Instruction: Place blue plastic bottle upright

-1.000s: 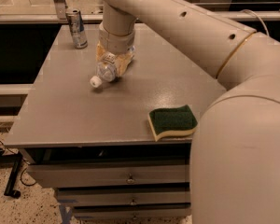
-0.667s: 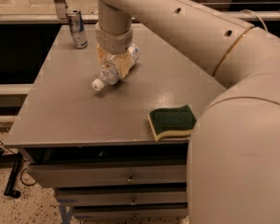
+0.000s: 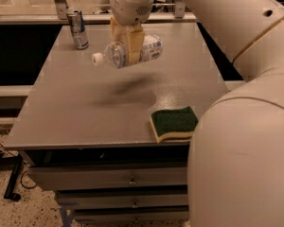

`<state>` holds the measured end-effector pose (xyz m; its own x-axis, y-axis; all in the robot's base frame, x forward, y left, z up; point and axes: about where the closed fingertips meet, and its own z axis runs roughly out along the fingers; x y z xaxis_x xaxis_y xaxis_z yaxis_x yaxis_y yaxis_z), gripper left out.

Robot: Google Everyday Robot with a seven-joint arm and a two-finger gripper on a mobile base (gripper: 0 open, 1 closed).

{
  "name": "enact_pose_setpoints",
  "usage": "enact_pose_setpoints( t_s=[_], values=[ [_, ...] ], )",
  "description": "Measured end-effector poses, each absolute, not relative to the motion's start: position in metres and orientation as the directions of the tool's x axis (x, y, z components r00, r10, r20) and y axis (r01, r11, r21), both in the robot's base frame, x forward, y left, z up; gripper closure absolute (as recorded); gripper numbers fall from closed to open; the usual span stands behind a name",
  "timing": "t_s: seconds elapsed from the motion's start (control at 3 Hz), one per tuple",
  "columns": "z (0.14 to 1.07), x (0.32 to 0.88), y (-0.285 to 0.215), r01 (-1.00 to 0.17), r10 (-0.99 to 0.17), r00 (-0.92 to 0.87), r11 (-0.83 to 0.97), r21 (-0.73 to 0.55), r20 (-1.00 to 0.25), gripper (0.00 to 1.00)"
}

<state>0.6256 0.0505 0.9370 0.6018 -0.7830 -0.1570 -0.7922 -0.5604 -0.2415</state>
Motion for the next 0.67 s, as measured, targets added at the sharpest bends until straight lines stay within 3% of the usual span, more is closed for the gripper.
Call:
enact_pose_setpoints(
  t_s=[0.33,0.67],
  values=[
    [0.981,0.620,0.032,-0.899,-0.830,0.425,-0.340,-0.277,-0.361,1.00],
    [1.009,0.610,0.010,-0.955,-0.766,0.276,-0.150,-0.256,-0.580,1.00]
  ],
)
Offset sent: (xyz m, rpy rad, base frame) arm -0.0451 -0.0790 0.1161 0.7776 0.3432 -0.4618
